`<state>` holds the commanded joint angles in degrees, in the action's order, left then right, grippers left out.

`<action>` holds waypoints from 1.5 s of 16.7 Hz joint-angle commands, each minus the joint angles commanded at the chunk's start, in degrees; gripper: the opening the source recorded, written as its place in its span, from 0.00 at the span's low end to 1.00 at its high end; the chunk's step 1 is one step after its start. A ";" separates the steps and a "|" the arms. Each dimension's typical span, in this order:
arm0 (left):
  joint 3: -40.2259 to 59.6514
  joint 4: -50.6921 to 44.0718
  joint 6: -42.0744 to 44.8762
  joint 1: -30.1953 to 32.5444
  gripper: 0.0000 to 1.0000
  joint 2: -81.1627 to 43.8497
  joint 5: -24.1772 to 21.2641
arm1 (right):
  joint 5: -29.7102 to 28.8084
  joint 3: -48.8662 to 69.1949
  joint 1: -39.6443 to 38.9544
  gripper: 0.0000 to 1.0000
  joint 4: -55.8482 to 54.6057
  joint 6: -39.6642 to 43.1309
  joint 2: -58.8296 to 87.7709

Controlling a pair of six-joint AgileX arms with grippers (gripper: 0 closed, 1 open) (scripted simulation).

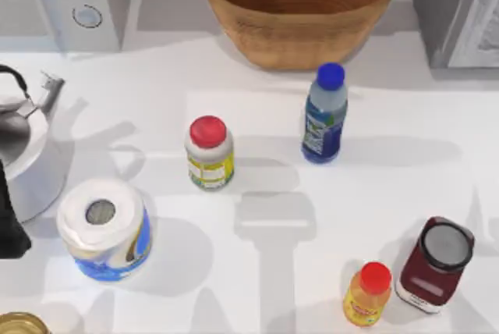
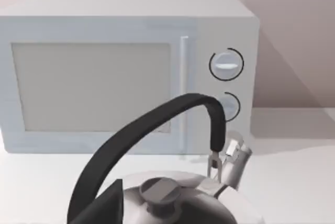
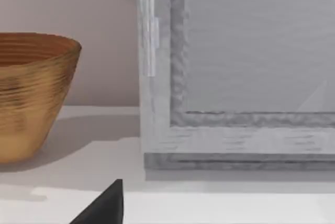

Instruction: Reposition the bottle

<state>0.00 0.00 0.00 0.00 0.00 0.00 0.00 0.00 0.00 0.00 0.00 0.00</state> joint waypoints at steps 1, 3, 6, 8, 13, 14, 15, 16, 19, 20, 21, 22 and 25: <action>0.00 0.00 0.00 0.00 1.00 0.00 0.00 | 0.00 0.00 0.00 1.00 0.00 0.00 0.00; 0.00 0.00 0.00 0.00 1.00 0.00 0.00 | 0.22 0.05 -0.14 1.00 -0.49 0.09 0.60; 0.00 0.00 0.00 0.00 1.00 0.00 0.00 | 2.23 0.75 -1.39 1.00 -4.53 0.85 6.04; 0.00 0.00 0.00 0.00 1.00 0.00 0.00 | 4.42 1.79 -2.70 1.00 -9.20 1.56 12.71; 0.00 0.00 0.00 0.00 1.00 0.00 0.00 | 10.67 6.39 -6.22 1.00 -25.97 3.03 39.43; 0.00 0.00 0.00 0.00 1.00 0.00 0.00 | 12.03 7.69 -6.96 1.00 -29.88 3.26 45.87; 0.00 0.00 0.00 0.00 1.00 0.00 0.00 | 13.43 9.10 -7.72 1.00 -33.92 3.49 52.36; 0.00 0.00 0.00 0.00 1.00 0.00 0.00 | 14.87 10.58 -8.50 1.00 -38.06 3.72 58.82; 0.00 0.00 0.00 0.00 1.00 0.00 0.00 | 19.13 15.05 -10.86 1.00 -50.60 4.38 77.33; 0.00 0.00 0.00 0.00 1.00 0.00 0.00 | 20.44 16.47 -11.60 1.00 -54.50 4.60 82.94; 0.00 0.00 0.00 0.00 1.00 0.00 0.00 | 21.67 17.83 -12.28 1.00 -58.14 4.81 88.17; 0.00 0.00 0.00 0.00 1.00 0.00 0.00 | 22.77 19.10 -12.90 1.00 -61.46 5.03 92.98; 0.00 0.00 0.00 0.00 1.00 0.00 0.00 | 25.36 22.03 -14.32 1.00 -69.33 5.65 104.10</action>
<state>0.00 0.00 0.00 0.00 0.00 0.00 25.36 22.03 -14.32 -69.33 5.65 104.10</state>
